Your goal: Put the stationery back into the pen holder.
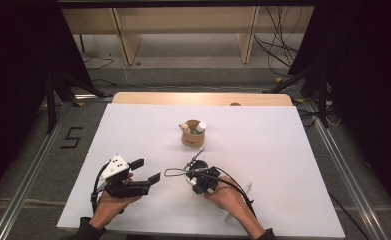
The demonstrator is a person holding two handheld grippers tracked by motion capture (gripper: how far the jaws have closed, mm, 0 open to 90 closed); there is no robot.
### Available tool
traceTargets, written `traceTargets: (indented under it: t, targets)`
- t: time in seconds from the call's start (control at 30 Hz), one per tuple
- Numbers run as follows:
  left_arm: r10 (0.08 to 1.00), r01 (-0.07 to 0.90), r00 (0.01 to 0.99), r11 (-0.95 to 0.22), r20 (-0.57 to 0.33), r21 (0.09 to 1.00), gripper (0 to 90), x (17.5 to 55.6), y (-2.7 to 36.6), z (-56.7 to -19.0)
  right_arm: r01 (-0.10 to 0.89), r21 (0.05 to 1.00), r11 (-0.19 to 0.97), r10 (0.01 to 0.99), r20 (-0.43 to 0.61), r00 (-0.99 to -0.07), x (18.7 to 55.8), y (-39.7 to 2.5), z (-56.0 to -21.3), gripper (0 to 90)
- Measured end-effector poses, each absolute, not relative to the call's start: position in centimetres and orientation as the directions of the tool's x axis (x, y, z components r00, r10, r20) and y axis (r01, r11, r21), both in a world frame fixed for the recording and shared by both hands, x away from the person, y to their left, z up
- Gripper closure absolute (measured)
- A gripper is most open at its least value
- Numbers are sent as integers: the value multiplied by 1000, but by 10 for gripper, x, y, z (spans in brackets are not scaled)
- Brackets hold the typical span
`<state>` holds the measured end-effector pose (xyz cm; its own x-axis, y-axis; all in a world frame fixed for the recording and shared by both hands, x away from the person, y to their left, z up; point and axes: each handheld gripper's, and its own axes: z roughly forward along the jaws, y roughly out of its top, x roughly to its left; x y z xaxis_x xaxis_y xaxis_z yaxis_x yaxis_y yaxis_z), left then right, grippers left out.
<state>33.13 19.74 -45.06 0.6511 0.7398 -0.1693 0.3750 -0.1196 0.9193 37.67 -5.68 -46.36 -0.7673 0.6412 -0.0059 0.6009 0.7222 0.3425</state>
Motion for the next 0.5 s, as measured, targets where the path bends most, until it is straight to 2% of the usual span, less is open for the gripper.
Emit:
traceTargets:
  t: [0.5]
  targets:
    - [750,385,638,-116,-172,916,170,334,202,-455,592,332,734,627,2,-779,379,-54,-461,792]
